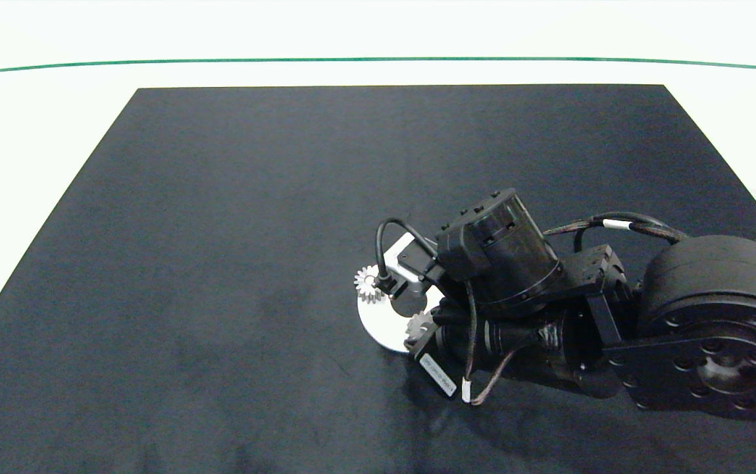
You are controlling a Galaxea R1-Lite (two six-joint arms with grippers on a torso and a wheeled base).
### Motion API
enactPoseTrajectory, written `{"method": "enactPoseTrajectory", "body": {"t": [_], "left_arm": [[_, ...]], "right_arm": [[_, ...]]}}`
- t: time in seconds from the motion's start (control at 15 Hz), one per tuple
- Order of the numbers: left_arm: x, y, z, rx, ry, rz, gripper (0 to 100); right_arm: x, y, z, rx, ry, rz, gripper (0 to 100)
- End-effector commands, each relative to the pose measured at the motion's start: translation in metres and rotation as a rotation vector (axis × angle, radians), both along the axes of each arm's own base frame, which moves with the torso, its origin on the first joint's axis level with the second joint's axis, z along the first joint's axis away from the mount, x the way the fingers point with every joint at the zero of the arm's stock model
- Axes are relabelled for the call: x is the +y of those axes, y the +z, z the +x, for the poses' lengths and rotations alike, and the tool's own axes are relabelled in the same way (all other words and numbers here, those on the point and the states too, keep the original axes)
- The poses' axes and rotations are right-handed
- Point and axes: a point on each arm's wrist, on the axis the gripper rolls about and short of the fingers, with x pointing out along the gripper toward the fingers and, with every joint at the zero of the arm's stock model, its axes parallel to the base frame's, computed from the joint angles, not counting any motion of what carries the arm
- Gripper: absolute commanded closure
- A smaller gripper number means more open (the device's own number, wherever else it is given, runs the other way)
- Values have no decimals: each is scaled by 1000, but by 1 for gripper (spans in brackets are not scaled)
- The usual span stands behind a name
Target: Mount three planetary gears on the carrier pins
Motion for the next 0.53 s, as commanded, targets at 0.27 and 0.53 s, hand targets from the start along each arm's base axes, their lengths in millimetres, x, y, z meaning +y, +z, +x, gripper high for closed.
{"method": "enactPoseTrajectory", "body": {"t": [0.27, 0.53], "left_arm": [[0, 0, -1, -2, 1, -1, 0], [0, 0, -3, -11, 10, -3, 0]], "right_arm": [[2, -5, 2, 9, -3, -14, 99], [0, -5, 4, 10, -10, -15, 99]]}}
